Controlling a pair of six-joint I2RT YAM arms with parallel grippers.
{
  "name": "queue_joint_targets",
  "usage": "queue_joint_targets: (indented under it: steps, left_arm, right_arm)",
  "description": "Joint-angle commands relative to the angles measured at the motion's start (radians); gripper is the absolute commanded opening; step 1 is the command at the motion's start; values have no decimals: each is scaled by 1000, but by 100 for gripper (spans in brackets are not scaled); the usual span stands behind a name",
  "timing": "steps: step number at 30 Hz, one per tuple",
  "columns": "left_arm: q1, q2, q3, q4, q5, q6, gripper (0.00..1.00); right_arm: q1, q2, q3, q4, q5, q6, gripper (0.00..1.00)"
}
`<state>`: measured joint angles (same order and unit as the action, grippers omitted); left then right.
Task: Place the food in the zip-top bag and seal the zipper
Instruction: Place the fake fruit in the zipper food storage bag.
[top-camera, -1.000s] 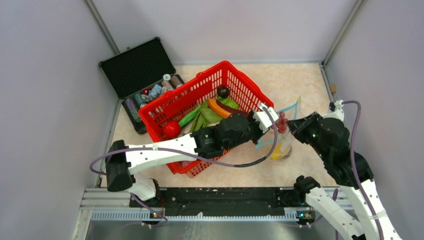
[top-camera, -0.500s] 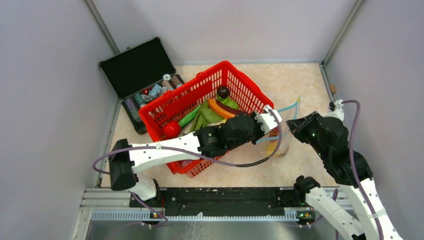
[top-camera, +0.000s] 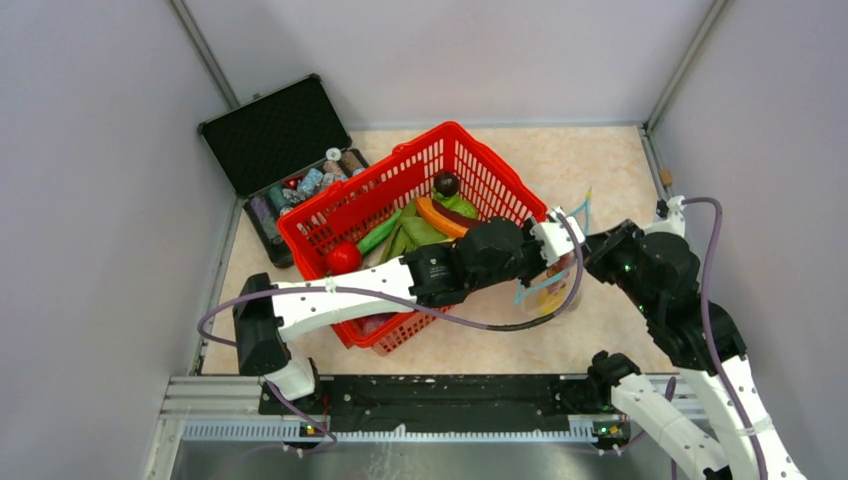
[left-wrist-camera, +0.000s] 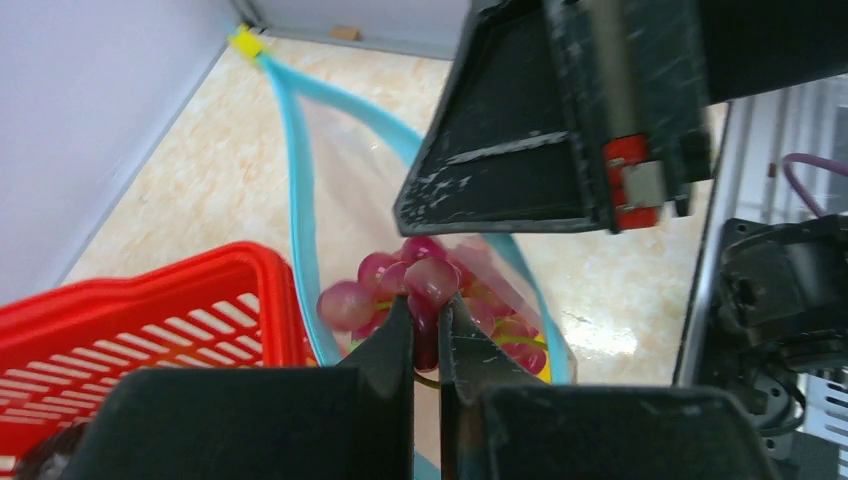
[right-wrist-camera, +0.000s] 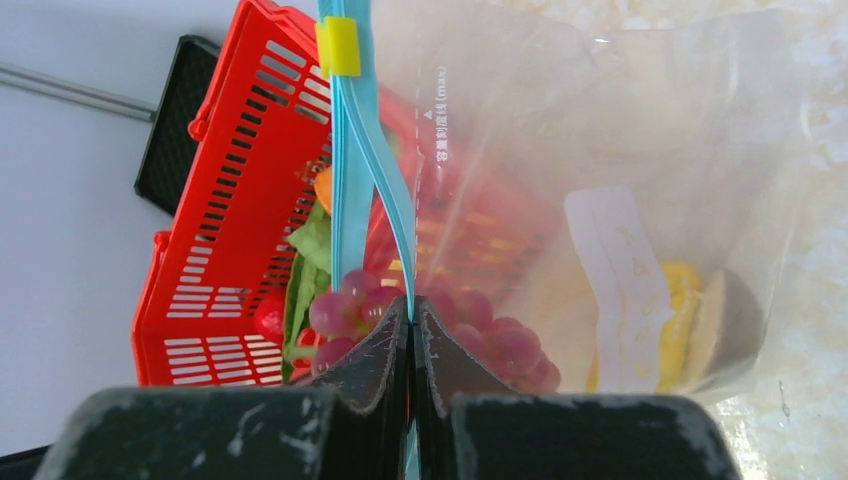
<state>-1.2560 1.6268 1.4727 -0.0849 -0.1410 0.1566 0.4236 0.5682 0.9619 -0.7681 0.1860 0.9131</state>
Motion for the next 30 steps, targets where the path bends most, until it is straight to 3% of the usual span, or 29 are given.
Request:
queue_joint_targets:
  steps: [1, 7, 14, 18, 23, 24, 26, 30]
  left_arm:
    - [-8, 0, 64, 63, 179, 28, 0]
    - [-8, 53, 101, -8, 156, 27, 0]
    - [-2, 90, 139, -52, -195, -37, 0]
    - [13, 81, 138, -23, -164, -23, 2]
    - [44, 88, 184, -16, -66, -49, 25]
    - [50, 90, 189, -18, -44, -58, 33]
    - [66, 90, 200, -35, 21, -84, 63]
    - [96, 52, 175, -41, 115, -152, 82]
  right_arm:
    - [7, -4, -17, 76, -22, 21, 0]
    - [8, -14, -21, 88, -25, 35, 0]
    - [8, -25, -3, 79, -45, 24, 0]
    - [8, -26, -1, 56, -54, 23, 0]
    - [7, -31, -4, 56, -39, 25, 0]
    - [8, -32, -5, 55, -31, 26, 0]
    - [8, -41, -19, 62, -15, 34, 0]
    - [8, -71, -70, 99, -1, 76, 0]
